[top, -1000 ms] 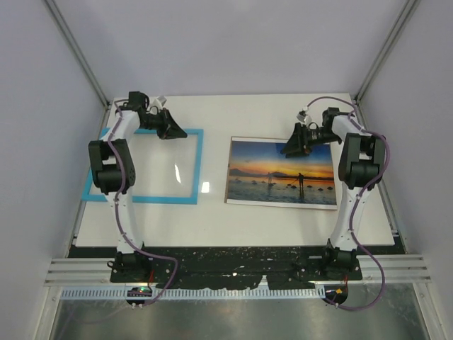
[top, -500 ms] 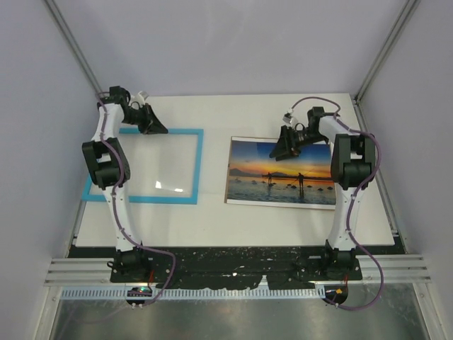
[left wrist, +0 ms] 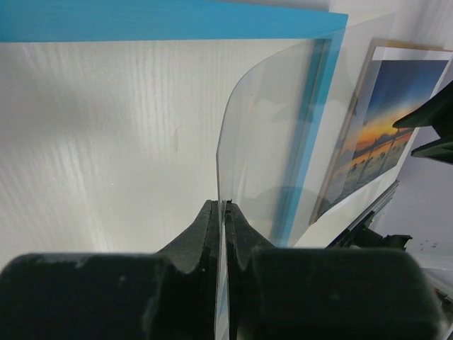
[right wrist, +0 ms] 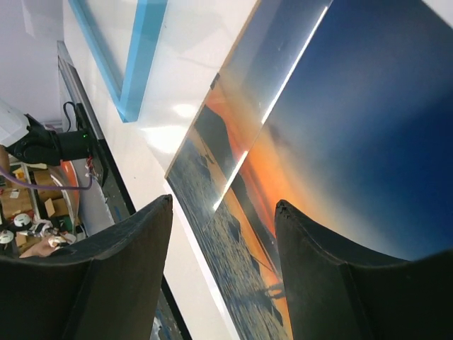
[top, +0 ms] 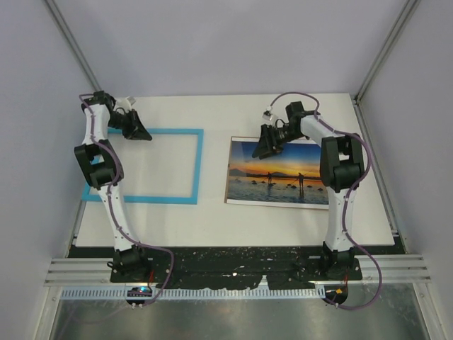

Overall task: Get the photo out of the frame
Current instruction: Place the photo frame item at the center of the board.

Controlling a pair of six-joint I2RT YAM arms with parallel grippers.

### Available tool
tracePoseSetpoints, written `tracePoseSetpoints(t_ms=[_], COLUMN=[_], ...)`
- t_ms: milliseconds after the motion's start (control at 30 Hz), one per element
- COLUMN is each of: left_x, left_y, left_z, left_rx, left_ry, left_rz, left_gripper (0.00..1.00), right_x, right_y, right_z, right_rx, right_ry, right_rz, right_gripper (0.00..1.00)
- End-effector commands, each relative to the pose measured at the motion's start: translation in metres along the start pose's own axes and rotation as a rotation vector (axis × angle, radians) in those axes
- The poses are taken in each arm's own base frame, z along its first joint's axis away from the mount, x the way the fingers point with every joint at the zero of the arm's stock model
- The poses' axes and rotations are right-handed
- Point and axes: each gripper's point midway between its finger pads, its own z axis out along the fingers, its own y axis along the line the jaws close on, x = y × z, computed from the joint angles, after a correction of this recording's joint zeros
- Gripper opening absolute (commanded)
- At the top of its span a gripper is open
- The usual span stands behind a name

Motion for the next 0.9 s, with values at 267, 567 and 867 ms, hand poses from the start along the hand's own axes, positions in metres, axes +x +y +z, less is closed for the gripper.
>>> tracePoseSetpoints(t_ms=[267, 567, 867], left_x=[0.009, 0.008, 0.005], left_y=[0.033, 0.032, 0.025], left_z=[-0.028, -0.033, -0.041], left_rx=[-0.117, -0.144, -0.162], left_ry=[0.03, 0.004, -0.034], left_rz=[0.126, 0.108, 0.087], left_gripper=[0.09, 0.23, 0.5], right_x=[-0.04, -0.018, -0.002], right_y=[0.033, 0.036, 0.038], right_z=[0.022, 0.061, 0.081], right_rx=[0.034, 0.077, 0.115], right_ry=[-0.043, 0.027, 0.069], right_rz=[-0.127, -0.112, -0.08], right_gripper=[0.65, 0.65, 0.65])
